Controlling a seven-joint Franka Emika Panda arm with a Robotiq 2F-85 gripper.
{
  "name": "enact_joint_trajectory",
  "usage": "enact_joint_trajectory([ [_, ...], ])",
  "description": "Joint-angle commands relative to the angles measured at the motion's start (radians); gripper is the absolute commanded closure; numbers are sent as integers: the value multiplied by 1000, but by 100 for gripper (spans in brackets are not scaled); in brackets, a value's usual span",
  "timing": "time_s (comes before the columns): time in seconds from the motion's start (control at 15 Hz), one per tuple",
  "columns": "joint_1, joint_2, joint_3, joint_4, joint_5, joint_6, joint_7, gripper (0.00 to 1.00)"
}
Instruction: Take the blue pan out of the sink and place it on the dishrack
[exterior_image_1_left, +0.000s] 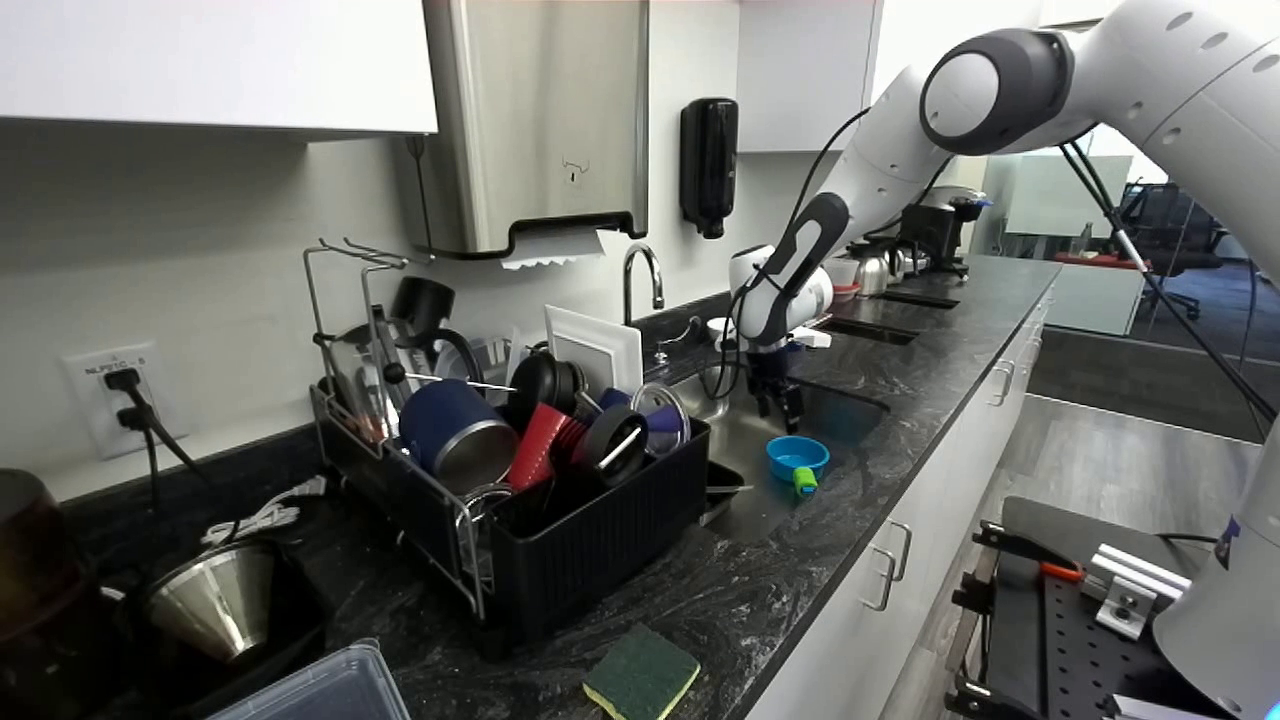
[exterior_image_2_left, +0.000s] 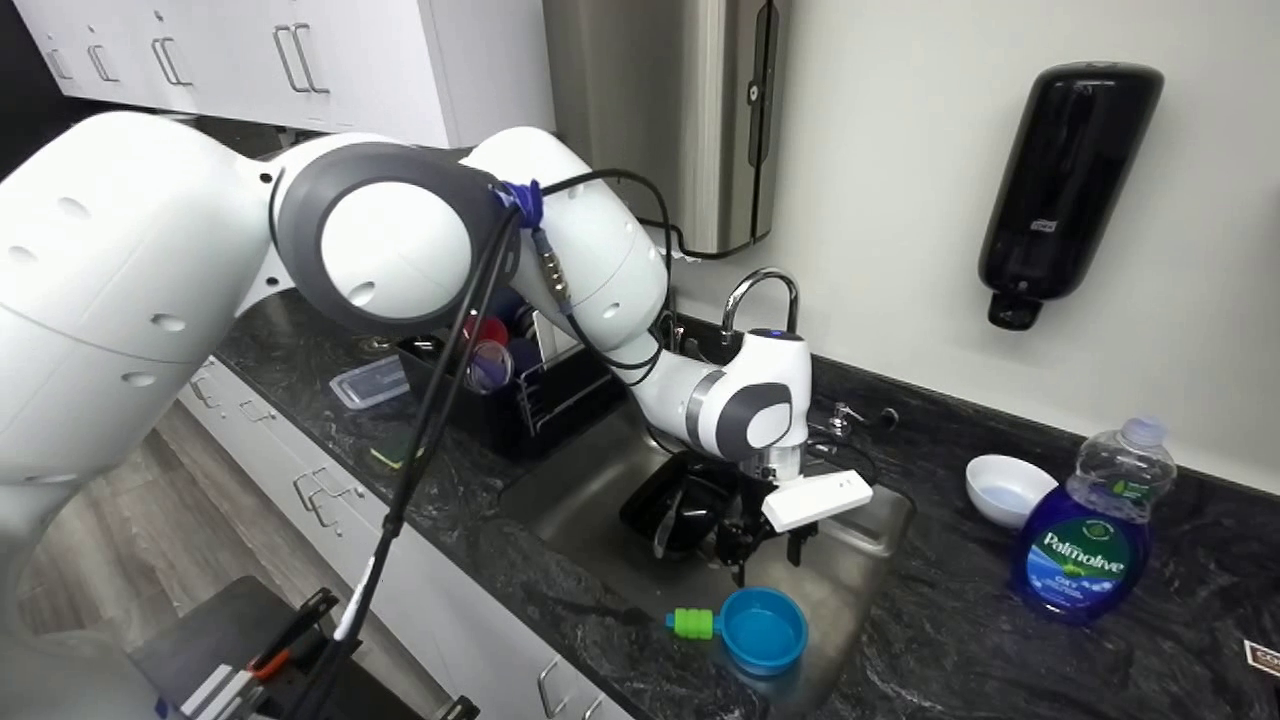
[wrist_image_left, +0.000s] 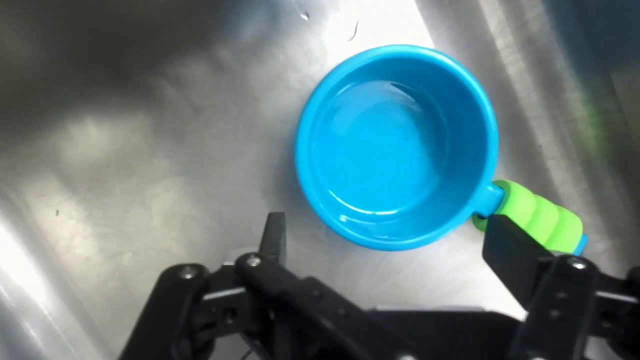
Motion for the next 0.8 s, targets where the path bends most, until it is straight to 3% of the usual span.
enact_joint_trajectory([
  [0.0, -10, 57, 8, 63, 11, 32, -20, 0],
  [0.73, -40, 154, 18, 189, 8, 27, -165, 0],
])
